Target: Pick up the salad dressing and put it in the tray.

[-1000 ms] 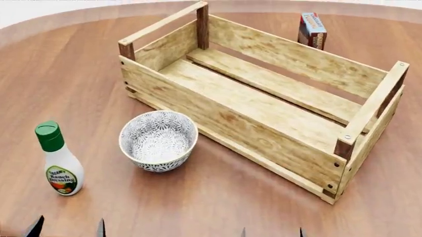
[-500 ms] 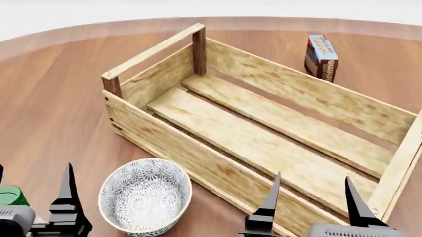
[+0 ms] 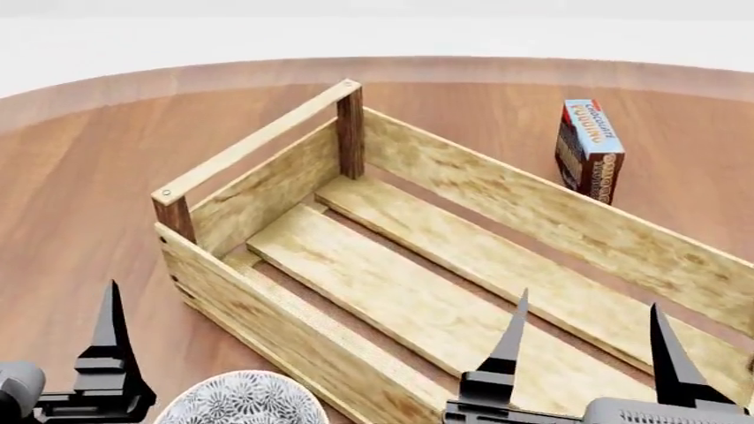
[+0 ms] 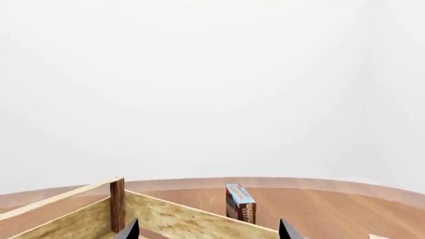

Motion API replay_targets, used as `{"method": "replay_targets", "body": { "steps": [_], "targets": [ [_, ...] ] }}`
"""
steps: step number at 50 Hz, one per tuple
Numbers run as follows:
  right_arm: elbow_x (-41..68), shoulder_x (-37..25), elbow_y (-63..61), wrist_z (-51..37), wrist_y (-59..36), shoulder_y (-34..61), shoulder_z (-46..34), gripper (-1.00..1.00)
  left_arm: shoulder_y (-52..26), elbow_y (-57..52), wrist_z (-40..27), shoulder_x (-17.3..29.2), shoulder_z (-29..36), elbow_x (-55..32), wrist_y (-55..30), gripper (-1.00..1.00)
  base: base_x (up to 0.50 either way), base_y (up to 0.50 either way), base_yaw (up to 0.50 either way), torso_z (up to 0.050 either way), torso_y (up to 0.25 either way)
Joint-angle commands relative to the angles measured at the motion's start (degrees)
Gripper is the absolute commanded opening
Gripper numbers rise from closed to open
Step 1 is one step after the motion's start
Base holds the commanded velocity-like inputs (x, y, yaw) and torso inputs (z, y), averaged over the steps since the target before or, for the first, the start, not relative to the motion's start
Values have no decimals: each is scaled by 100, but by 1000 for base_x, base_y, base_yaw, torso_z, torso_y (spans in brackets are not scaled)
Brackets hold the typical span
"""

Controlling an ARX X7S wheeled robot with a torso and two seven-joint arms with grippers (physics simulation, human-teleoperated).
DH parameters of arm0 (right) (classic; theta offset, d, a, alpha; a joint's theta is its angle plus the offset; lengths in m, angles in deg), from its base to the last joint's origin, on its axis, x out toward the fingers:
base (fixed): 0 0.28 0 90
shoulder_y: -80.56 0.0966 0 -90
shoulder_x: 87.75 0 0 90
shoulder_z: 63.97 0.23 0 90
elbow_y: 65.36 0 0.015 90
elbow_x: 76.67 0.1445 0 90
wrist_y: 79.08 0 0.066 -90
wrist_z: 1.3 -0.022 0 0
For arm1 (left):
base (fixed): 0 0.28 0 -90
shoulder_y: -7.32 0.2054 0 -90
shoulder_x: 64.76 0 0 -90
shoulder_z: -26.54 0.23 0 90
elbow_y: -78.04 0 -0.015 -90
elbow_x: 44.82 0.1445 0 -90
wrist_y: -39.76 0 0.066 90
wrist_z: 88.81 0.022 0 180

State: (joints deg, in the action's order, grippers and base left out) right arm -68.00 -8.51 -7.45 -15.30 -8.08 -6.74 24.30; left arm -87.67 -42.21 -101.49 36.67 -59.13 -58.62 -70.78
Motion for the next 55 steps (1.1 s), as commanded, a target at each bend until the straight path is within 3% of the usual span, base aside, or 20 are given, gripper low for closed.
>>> {"method": "replay_targets", "body": {
  "steps": [1, 55],
  "targets": [
    [47, -21, 78, 58, 444, -143, -16, 100, 11, 3, -70, 71, 40, -73, 31, 100, 0, 0, 500, 0, 0],
    [107, -211, 109, -82, 660, -196, -169, 100, -3, 51, -350, 294, 206, -253, 185, 100, 0, 0, 500, 0, 0]
  ]
}}
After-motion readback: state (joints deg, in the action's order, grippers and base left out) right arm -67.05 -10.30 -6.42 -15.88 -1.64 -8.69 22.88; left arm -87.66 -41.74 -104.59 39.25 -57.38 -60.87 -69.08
